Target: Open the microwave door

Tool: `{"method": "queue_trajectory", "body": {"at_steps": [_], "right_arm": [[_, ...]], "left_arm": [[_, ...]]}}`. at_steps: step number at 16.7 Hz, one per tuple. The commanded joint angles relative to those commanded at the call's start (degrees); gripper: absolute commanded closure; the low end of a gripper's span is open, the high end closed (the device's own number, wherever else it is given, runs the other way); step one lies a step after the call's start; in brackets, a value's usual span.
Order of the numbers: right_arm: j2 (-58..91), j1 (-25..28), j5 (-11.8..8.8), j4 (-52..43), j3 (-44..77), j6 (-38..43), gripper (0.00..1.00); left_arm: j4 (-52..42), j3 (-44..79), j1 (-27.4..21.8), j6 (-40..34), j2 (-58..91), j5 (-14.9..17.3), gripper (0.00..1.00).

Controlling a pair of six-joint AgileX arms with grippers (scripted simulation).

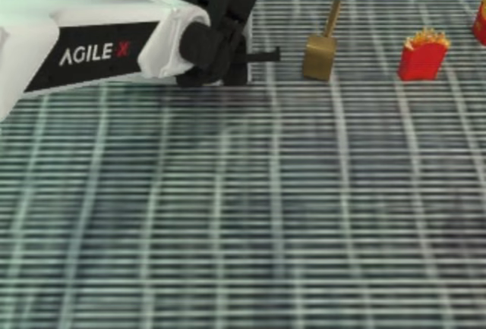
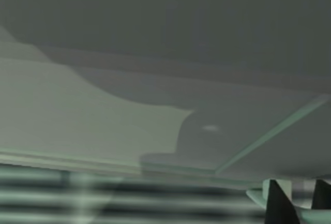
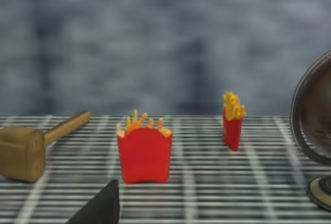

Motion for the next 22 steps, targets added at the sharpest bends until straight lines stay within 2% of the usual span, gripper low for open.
{"method": "queue_trajectory", "body": {"at_steps": [7,16,22], "right_arm": [[0.0,0.0,0.0,0.0,0.0,0.0,0.0],[0.0,0.0,0.0,0.0,0.0,0.0,0.0],[0.0,0.0,0.0,0.0,0.0,0.0,0.0]], "left_arm": [[0.0,0.0,0.0,0.0,0.0,0.0,1.0],[2.7,-4.3,0.5,3.4,-2.7,2.4,1.0],[2.8,-4.4,0.5,3.5,-2.7,2.5,1.0]]}}
